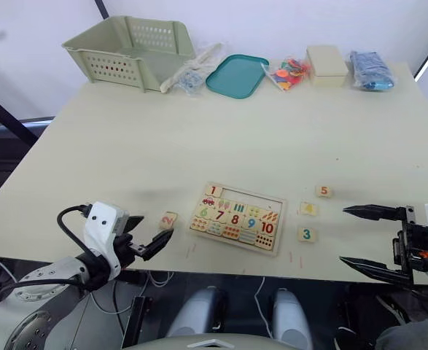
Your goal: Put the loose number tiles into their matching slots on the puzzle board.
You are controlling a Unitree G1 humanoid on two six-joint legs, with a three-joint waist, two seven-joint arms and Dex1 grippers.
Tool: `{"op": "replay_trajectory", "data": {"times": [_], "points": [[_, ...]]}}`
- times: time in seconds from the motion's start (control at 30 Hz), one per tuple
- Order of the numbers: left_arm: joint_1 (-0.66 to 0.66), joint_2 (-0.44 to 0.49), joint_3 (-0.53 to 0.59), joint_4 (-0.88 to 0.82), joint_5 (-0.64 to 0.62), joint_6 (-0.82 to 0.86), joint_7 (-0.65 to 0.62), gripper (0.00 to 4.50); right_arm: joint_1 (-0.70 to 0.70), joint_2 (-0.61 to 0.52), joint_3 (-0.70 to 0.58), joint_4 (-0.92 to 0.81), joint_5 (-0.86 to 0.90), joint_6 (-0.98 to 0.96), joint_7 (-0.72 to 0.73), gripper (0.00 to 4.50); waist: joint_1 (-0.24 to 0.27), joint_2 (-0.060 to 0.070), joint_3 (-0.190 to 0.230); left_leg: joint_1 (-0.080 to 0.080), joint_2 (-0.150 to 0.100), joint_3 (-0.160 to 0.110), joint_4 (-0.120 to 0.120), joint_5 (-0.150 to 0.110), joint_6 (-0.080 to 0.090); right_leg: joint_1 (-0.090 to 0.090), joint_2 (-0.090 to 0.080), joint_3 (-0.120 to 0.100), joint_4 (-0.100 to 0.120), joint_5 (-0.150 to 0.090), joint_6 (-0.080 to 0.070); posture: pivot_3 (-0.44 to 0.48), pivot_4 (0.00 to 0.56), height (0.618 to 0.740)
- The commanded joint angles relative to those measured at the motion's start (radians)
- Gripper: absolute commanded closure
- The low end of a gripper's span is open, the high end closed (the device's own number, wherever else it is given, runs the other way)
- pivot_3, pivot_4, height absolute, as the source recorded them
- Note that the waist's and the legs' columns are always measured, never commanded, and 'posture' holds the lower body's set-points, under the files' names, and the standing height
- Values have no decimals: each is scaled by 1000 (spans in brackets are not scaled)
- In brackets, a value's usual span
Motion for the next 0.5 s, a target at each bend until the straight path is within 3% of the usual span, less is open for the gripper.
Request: {"op": "replay_trajectory", "data": {"times": [0.03, 0.2, 0.37, 0.5], "points": [[-59, -34, -31, -74, -2, 145, 95, 14, -26, -28, -13, 5, 14, 11, 21, 0, 0, 0, 0, 0, 0, 0, 0, 0, 0, 0, 0, 0, 0, 0, 0, 0, 150, 740], [-97, -64, -54, -54, 21, 220, 142, 14, -55, -51, -16, 23, 21, 35, 35, 0, -1, 0, 0, 1, -1, 0, 0, 0, 0, 1, 1, 0, 0, 0, 0, 0, 150, 740], [-77, -79, -61, -39, 53, 193, 152, 14, -68, -54, -14, 28, 18, 45, 44, 0, 0, 0, 0, 1, -1, 0, 0, 0, 0, 1, 0, 0, -1, 0, 0, 0, 150, 740], [-66, -79, -76, -31, 62, 184, 143, 1204, -69, -46, -11, 27, 10, 43, 44, 0, 0, 0, 0, 1, -1, 0, 0, 0, 0, 1, 0, 0, -1, 0, -1, 0, 150, 740]]}}
